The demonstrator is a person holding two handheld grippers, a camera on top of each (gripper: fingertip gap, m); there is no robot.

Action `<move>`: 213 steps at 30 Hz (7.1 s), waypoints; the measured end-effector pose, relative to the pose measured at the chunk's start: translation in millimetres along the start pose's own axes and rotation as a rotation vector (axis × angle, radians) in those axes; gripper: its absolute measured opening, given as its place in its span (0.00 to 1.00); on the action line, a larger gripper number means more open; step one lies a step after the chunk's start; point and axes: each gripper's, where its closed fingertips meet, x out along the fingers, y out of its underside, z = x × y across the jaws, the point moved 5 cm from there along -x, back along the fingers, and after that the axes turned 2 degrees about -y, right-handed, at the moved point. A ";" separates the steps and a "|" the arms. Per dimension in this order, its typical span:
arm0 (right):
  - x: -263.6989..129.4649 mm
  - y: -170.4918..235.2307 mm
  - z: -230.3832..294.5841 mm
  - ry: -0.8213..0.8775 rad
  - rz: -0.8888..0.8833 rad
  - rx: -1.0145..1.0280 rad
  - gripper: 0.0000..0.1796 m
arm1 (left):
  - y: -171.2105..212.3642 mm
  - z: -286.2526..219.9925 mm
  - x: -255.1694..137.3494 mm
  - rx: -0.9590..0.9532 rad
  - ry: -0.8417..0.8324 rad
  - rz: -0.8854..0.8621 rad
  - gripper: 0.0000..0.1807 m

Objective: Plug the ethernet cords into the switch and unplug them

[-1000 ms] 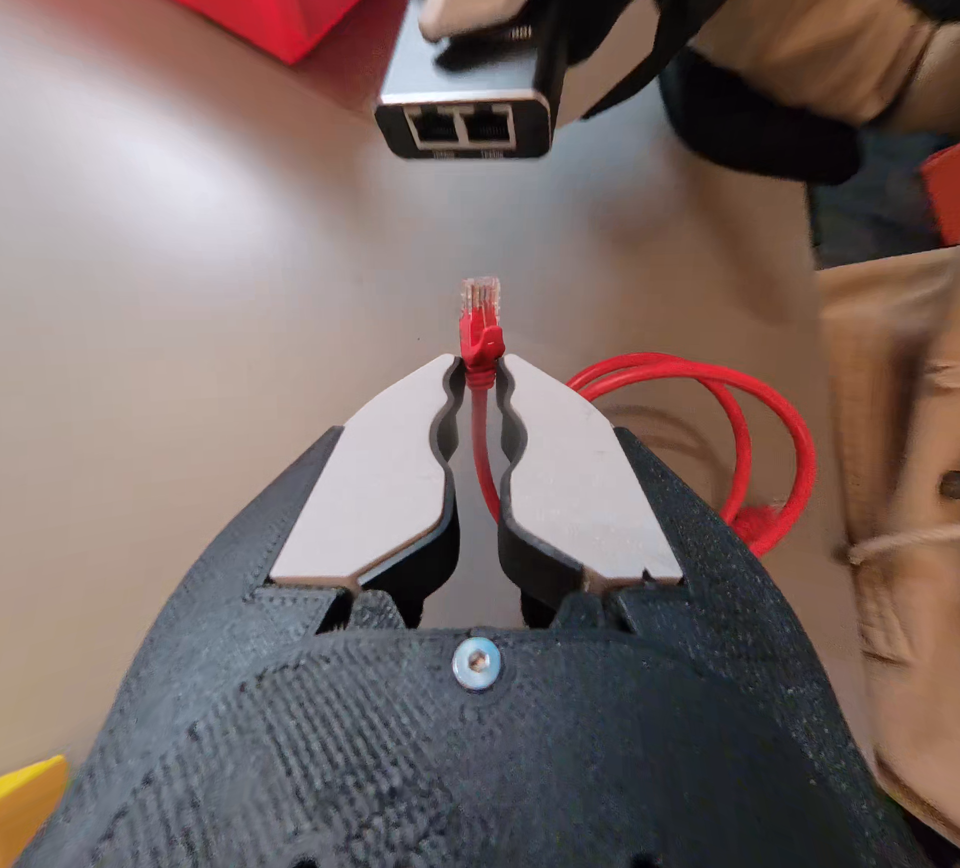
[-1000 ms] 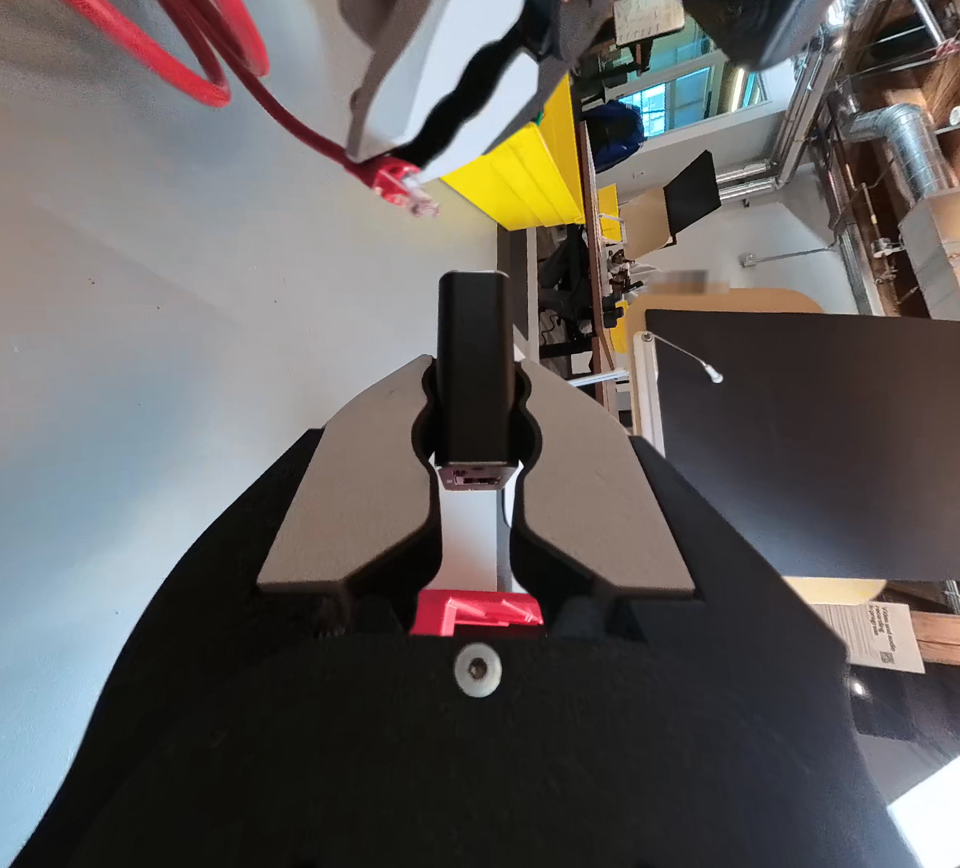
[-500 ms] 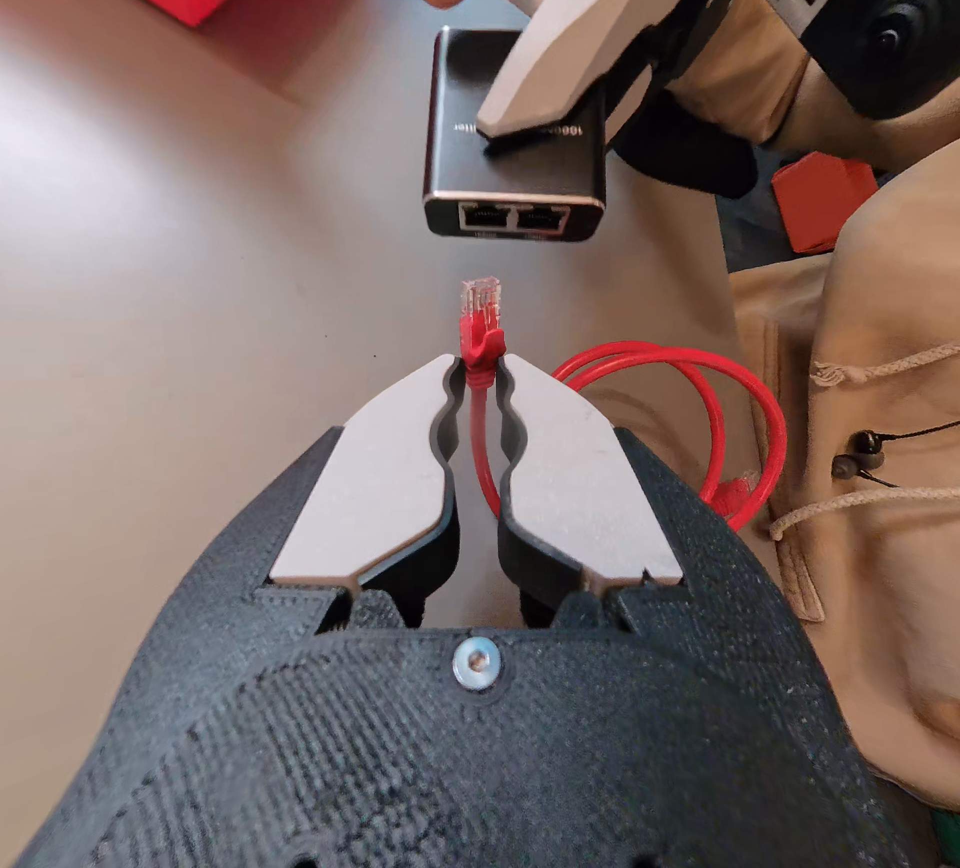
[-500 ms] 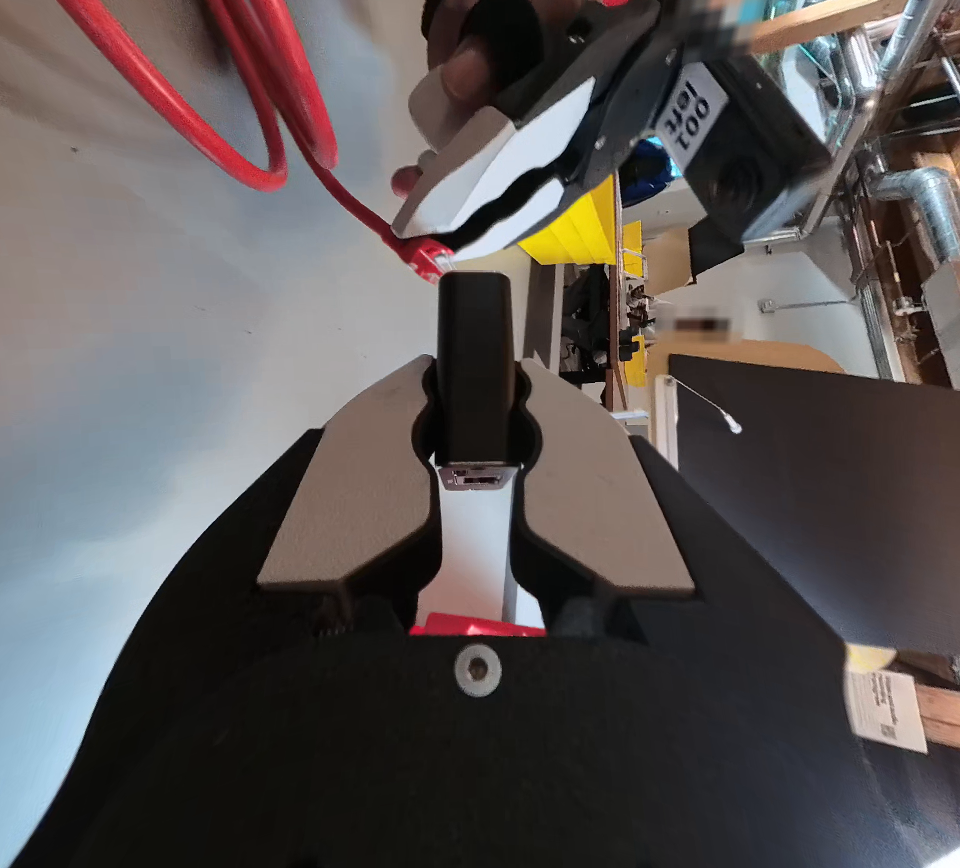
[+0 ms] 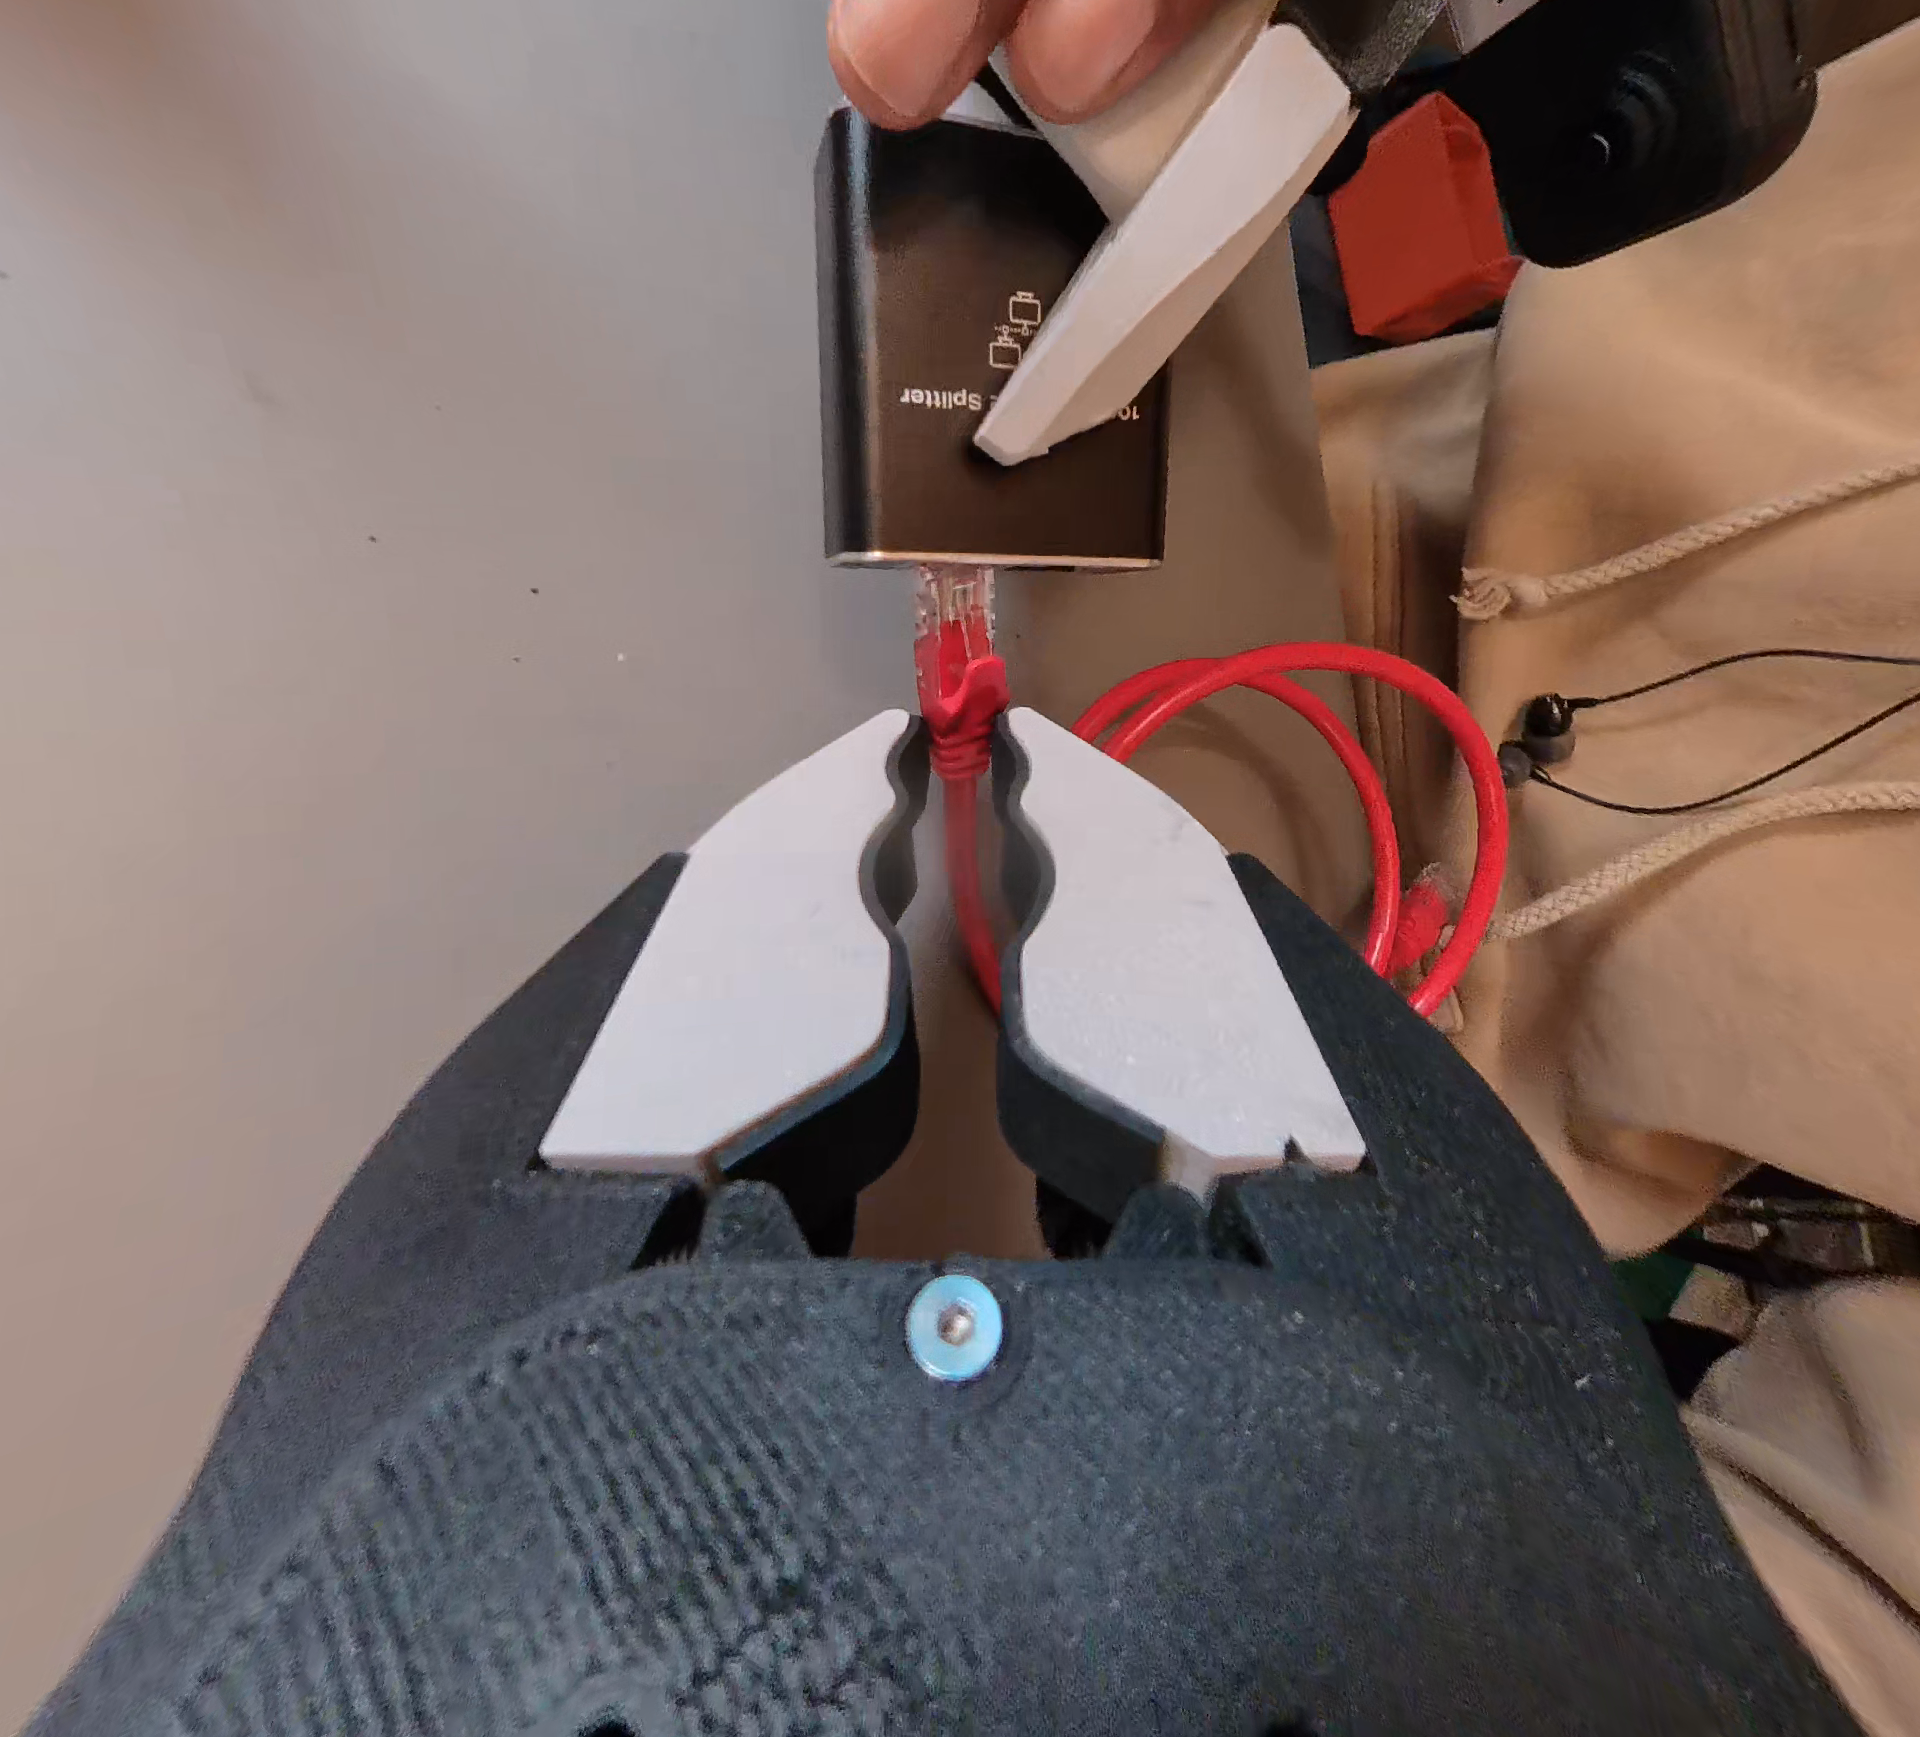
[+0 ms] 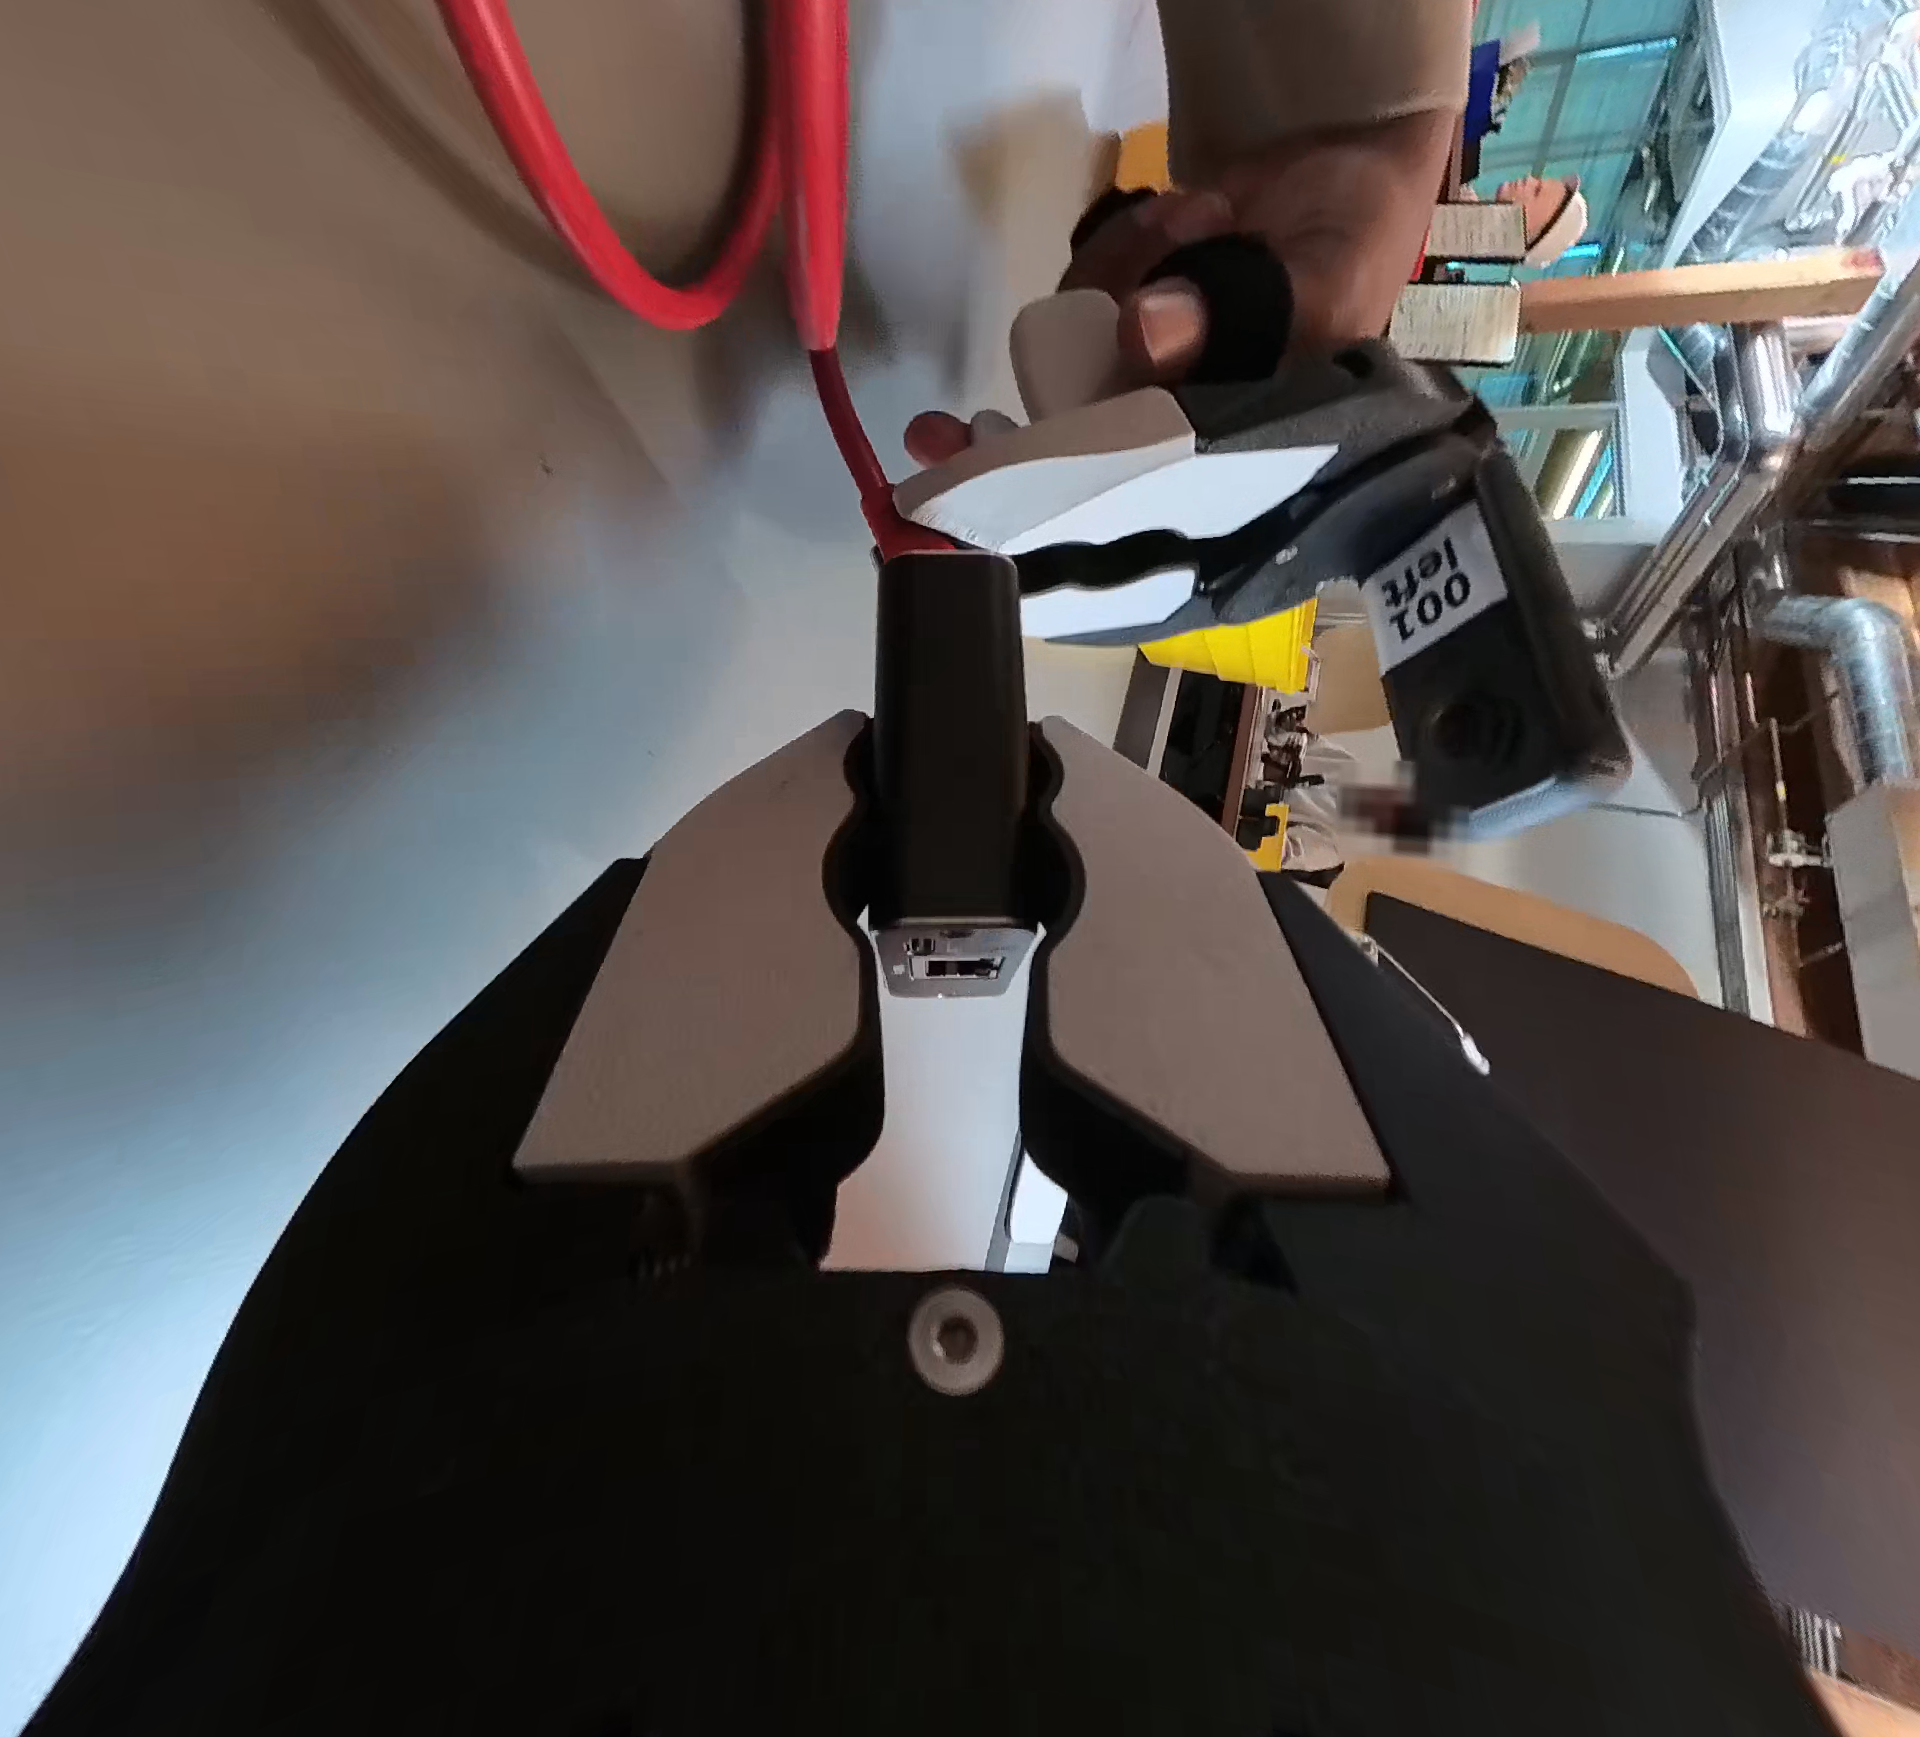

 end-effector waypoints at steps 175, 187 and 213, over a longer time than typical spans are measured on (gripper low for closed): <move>-54.3 20.3 -149.5 -0.372 -0.623 1.455 0.15 | -73.1 -80.1 -72.5 0.263 -0.228 -0.583 0.04; -50.9 20.4 -141.3 -0.385 -0.663 1.415 0.14 | -75.0 -88.3 -99.5 0.294 -0.274 -0.671 0.04; -74.4 -13.3 -145.9 -0.141 -0.573 0.861 0.14 | -72.7 -131.1 -95.3 0.607 -0.592 -0.474 0.05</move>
